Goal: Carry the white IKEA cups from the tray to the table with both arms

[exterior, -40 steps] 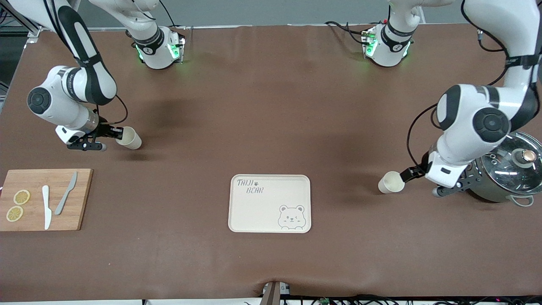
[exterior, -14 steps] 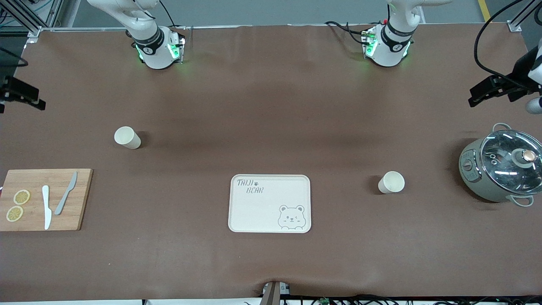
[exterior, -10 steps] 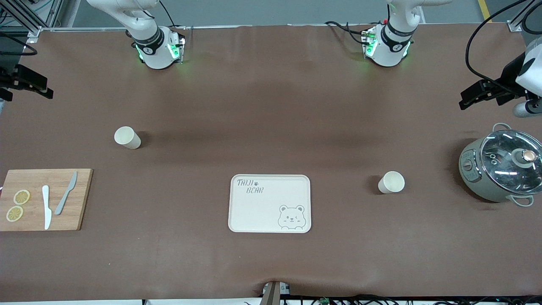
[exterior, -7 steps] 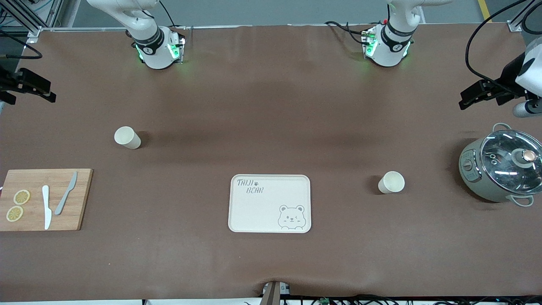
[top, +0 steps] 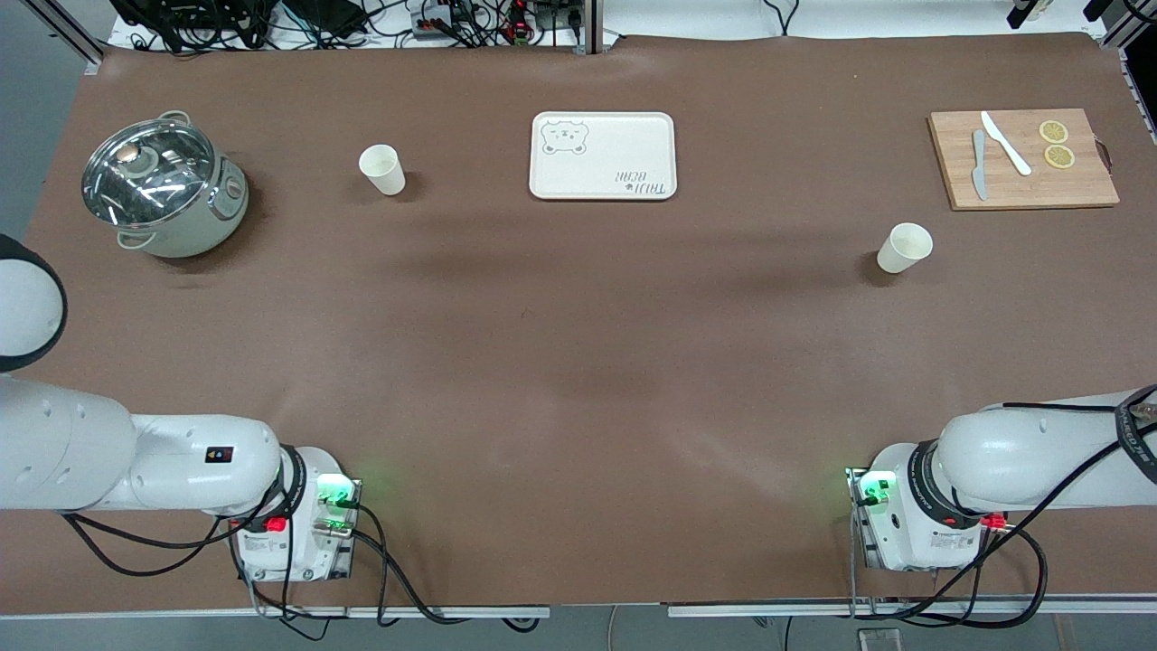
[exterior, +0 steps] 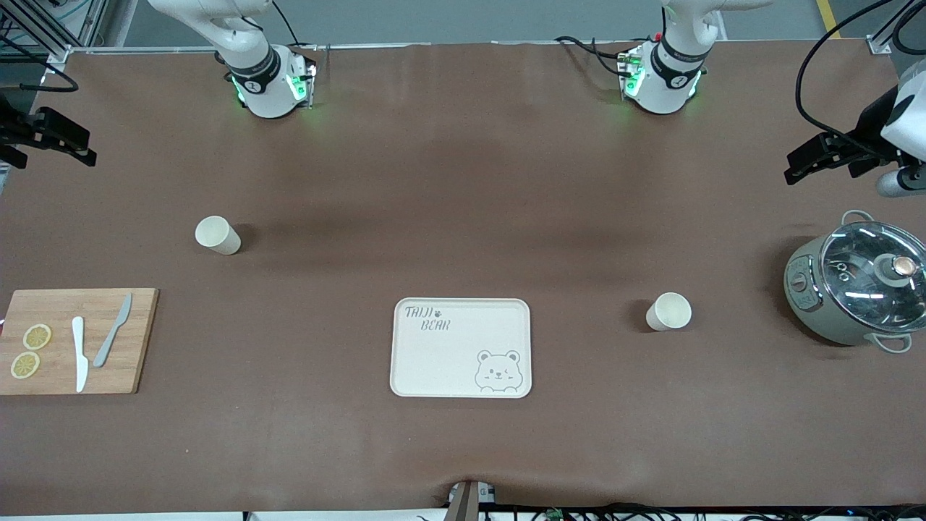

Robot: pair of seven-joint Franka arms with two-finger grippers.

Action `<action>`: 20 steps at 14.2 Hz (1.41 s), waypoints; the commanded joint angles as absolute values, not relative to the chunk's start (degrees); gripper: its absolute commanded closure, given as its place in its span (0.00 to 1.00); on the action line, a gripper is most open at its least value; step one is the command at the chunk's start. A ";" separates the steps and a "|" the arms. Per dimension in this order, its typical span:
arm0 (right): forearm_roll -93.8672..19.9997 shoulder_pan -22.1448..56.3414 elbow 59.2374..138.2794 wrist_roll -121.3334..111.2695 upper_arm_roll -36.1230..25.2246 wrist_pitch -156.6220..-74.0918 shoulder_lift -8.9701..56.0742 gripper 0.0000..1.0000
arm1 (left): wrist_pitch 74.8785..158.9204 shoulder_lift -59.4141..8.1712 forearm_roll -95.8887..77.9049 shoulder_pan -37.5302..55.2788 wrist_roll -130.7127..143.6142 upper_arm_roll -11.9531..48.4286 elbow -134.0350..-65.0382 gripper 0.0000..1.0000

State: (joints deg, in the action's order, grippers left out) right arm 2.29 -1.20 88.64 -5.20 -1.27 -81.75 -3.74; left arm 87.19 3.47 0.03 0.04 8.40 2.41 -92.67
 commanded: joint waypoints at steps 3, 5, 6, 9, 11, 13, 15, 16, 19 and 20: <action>3.43 -1.49 89.65 -5.10 -1.41 -81.83 -5.10 0.00 | 86.84 2.03 -0.35 -0.18 7.38 2.29 -88.95 0.00; 3.43 -1.49 89.65 -5.10 -1.41 -81.74 -5.10 0.00 | 86.84 2.02 -0.35 -0.26 7.73 2.37 -89.03 0.00; 3.43 -1.49 89.65 -5.01 -1.49 -81.74 -5.10 0.00 | 86.84 2.02 -0.26 -0.26 7.47 2.29 -88.86 0.00; 3.34 -2.46 89.74 -5.01 -1.49 -81.39 -5.01 0.00 | 86.31 2.63 0.17 -0.26 7.21 2.29 -89.12 0.00; 3.25 -2.72 89.74 -5.01 -1.49 -81.39 -5.01 0.00 | 84.91 2.81 0.26 -0.26 7.38 2.37 -88.86 0.00; 3.08 -2.99 89.74 -5.01 -1.49 -81.39 -5.01 0.00 | 84.46 2.90 0.35 -0.18 7.38 2.37 -88.77 0.00; 2.90 -2.99 89.74 -5.01 -1.49 -81.30 -5.01 0.00 | 82.46 2.99 0.35 -0.09 7.21 2.37 -88.77 0.00; 2.90 -2.99 89.74 -5.01 -1.49 -81.39 -5.01 0.00 | 82.18 2.99 0.35 -0.17 7.21 2.37 -88.68 0.00; 2.90 -3.08 89.74 -5.01 -1.49 -81.39 -5.01 0.00 | 82.00 3.60 0.44 -0.26 7.12 2.29 -88.68 0.00; 2.90 -3.16 89.74 -4.92 -1.49 -81.30 -5.01 0.00 | 82.00 3.69 0.44 -0.18 7.21 2.37 -88.68 0.00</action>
